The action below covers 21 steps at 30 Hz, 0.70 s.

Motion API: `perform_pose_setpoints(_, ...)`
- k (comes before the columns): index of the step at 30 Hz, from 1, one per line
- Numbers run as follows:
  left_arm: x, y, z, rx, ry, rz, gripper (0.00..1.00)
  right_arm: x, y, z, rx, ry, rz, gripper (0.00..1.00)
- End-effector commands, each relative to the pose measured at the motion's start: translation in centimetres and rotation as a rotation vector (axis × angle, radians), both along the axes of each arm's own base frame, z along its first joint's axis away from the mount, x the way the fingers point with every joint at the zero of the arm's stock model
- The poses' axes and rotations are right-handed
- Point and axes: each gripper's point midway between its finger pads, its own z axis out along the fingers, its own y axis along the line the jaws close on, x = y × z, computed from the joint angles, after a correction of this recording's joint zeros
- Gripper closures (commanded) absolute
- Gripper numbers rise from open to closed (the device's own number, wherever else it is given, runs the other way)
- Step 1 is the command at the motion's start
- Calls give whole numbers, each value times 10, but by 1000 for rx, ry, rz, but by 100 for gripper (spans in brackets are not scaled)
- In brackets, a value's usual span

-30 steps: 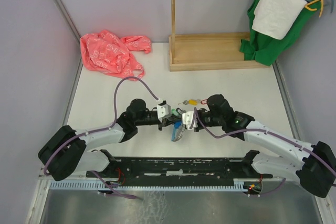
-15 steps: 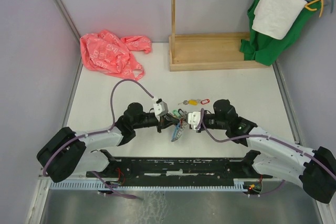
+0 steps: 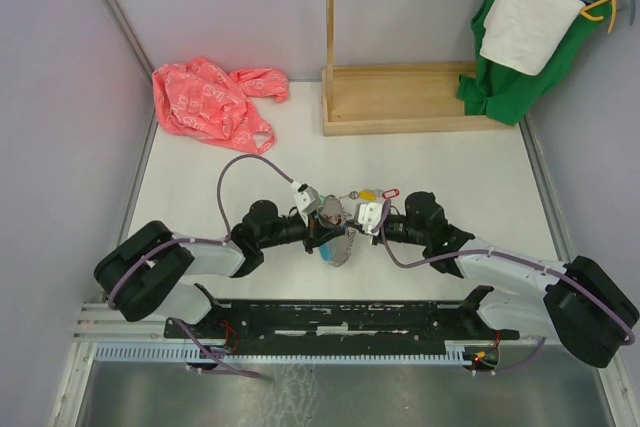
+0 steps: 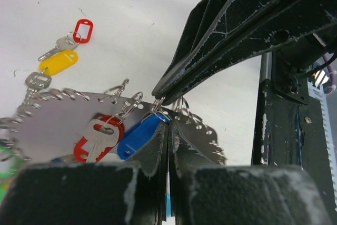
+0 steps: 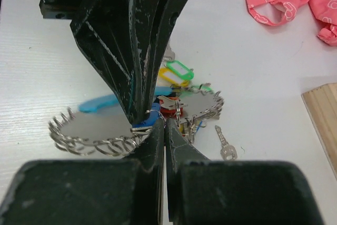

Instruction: Put the keys on the keyring

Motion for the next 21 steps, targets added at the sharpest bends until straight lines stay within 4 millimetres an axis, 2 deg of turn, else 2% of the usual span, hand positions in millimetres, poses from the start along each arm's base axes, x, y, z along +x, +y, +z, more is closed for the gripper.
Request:
perform_pose_setpoints(1,-5,-15,6,-79,72,4,97,8,25,86,260,-204,54,99)
perform_pose_setpoints(7,14,-5,-3,-41,86,139,94,5,21,78,238,-215,57,99)
perform_pose_setpoints(10,18,8,-7,-6,71,206,89,6,14,65,171,-218,43,99)
perform_pose_setpoints(14,16,19,-16,54,73,229,87,6,6,61,114,-216,25,99)
perform_pose_setpoints(21,5,24,0,-13,82,218,67,6,2,44,55,-133,0,99)
